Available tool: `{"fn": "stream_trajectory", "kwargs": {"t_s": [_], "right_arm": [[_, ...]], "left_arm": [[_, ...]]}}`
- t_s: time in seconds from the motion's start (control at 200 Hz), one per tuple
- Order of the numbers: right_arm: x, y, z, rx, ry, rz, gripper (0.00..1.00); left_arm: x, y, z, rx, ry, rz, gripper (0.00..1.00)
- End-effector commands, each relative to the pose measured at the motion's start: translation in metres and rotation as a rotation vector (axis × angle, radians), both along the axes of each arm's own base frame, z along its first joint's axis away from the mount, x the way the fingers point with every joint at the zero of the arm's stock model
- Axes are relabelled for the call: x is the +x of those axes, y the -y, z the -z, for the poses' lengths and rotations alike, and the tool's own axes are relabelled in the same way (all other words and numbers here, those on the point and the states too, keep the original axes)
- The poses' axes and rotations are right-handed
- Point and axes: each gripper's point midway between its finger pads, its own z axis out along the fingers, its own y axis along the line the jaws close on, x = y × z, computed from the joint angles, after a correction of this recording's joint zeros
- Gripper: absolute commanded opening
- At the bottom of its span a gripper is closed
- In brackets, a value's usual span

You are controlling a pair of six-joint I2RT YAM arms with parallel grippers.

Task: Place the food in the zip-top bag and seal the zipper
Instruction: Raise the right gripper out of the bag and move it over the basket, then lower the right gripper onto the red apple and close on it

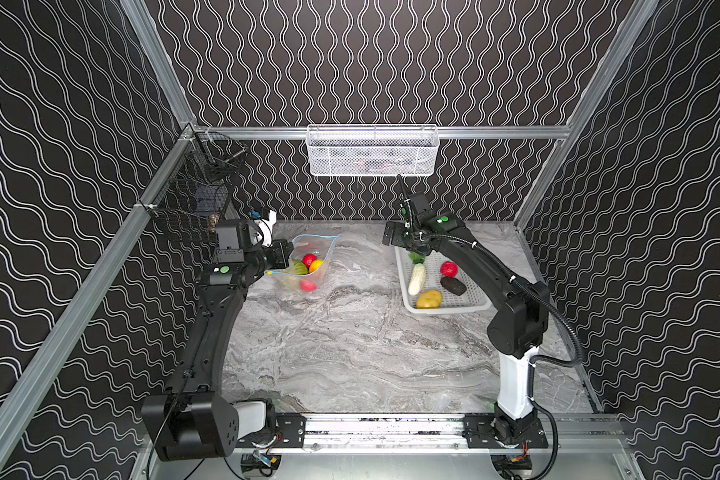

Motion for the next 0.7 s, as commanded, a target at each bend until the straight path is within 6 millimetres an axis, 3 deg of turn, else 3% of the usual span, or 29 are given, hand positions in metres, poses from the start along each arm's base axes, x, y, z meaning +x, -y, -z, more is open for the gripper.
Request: {"fn": "stream_trajectory", "kwargs": {"t_s": [0.0, 0.2, 0.49, 0.696], "right_arm": [[-0.013, 0.028, 0.023, -0.105, -0.097, 0.046, 0.99], [-0.028, 0.045, 0.054, -0.146, -0.199, 0.059, 0.99], [-0.046, 0.040, 0.094, -0.124, -0.317, 0.028, 0.99], [-0.057, 0.051, 0.114, -0.172, -0.360, 0.043, 0.99]], "left_arm": [[0.002, 0.003, -0.005, -0.021, 0.008, 0.010, 0.00], [0.001, -0.016, 0.000, 0.048, 0.004, -0.074, 0.00], [0.004, -0.006, 0.002, -0.025, -0.003, -0.024, 0.00], [0.009, -0.005, 0.011, -0.036, -0.035, -0.021, 0.00]]}}
